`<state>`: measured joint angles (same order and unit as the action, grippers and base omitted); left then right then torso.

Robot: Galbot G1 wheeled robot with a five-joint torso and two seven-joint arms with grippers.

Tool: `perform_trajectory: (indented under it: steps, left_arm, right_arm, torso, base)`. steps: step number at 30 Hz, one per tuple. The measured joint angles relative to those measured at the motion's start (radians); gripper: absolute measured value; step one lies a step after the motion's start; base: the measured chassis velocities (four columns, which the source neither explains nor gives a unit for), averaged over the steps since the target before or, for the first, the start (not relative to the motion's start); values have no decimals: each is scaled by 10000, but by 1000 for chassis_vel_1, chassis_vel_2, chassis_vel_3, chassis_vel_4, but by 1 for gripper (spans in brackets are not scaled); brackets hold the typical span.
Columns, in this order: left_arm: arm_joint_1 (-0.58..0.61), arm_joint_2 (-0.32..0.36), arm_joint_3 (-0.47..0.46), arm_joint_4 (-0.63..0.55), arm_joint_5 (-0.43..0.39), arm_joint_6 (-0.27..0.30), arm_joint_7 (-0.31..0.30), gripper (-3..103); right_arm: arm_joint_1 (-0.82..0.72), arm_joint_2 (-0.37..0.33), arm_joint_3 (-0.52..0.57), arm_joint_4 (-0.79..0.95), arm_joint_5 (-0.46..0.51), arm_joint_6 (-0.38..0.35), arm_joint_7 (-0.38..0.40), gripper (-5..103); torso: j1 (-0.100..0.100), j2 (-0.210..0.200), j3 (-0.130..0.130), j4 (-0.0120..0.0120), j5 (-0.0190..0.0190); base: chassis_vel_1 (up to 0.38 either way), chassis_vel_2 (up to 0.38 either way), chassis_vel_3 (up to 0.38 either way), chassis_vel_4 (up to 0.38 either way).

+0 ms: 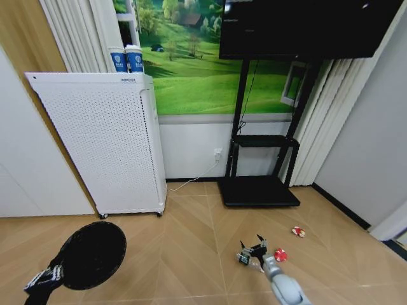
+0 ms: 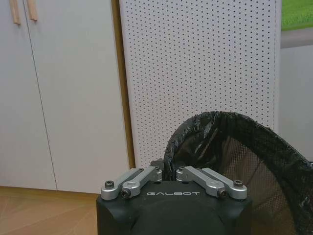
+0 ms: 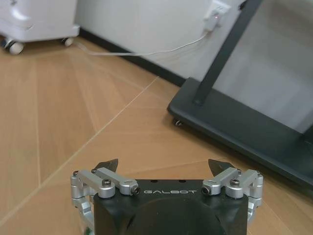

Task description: Pick up the trash bin and place the garbage on the floor into it.

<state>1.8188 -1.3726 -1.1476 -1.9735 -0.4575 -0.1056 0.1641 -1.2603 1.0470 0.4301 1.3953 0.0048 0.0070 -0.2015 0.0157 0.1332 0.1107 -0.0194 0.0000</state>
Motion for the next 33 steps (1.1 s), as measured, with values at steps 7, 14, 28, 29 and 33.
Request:
perform_trajectory:
  steps: [7,14,28,29,33]
  left_arm:
    - [-55,-35,54,-46,24,-10,16,7]
    - [-2,48,95,-55,111,-50,28,7]
    - [240,-282,174,-171,307,-157,42,7]
    - [282,-307,173,-189,314,-165,41,7]
    - [408,-385,154,-263,341,-201,70,7]
  right_arm:
    - [149,-432,-257,-488,-681,-149,-1202,100]
    - [331,-81,-555,-1318,-1236,-145,-1445,100]
    - [1980,418,-1451,-4009,-1975,26,-1442,100]
    - [2164,555,-1537,-4313,-2107,92,-1441,100]
    - [2606,1118,-1613,-5110,-2277,162,-1365,100]
  torso:
    - [0,-1,0,6,2]
    - [0,0,0,-1,3]
    - [0,-1,0,3,-2]
    - [0,-1,0,1,-2]
    - [0,-1,1,8,3]
  base:
    - [0,0,0,0]
    - [0,0,0,0]
    - [0,0,0,0]
    - [0,0,0,0]
    - [0,0,0,0]
